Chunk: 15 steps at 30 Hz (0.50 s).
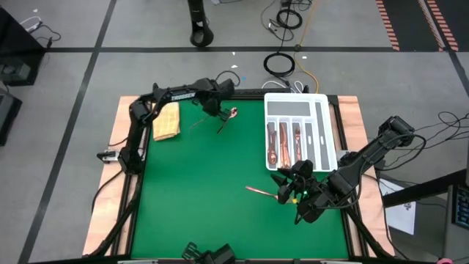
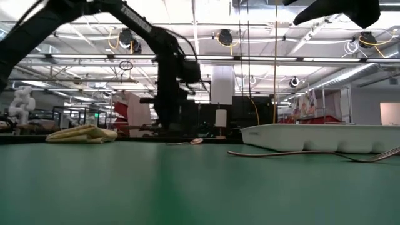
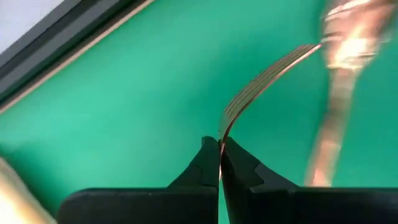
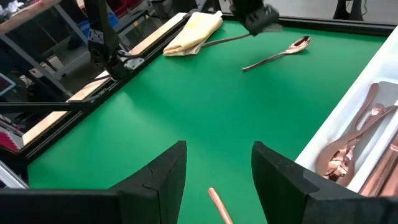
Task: Sort silverware
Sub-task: Put the top gold fork into the silverware organizer
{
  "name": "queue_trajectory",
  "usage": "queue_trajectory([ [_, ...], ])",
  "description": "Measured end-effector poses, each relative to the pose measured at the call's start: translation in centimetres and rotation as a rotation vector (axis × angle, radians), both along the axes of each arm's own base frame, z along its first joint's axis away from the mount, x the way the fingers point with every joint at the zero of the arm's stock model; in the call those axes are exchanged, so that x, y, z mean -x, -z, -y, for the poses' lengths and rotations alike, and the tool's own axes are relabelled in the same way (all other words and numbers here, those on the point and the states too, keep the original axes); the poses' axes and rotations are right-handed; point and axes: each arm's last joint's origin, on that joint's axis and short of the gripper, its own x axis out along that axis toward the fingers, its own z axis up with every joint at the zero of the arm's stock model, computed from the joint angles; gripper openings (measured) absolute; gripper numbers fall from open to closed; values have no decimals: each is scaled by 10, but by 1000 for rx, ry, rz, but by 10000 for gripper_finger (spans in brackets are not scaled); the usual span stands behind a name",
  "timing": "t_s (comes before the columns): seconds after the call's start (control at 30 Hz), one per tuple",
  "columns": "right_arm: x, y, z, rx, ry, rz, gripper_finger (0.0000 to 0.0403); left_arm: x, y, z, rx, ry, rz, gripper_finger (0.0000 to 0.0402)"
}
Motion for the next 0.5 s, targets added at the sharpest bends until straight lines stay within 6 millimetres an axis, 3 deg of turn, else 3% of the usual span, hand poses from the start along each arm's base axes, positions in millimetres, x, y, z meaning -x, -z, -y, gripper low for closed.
queue_trajectory([
  [0.1, 0, -5, 0, -6, 3, 16, 169, -1, -27, 6, 15, -20, 151, 2],
  [0.2, 2, -21, 1, -33, 38, 99, 169, -11, -63, 13, 1, -59, 414, 2],
  [0.33, 19, -66, -2, 5, 76, 291, 169, -34, -94, 23, 32, -123, 762, 1],
  [0.5, 49, -130, -10, 162, 33, 371, 169, -82, -97, 53, 131, -128, 1071, 1],
])
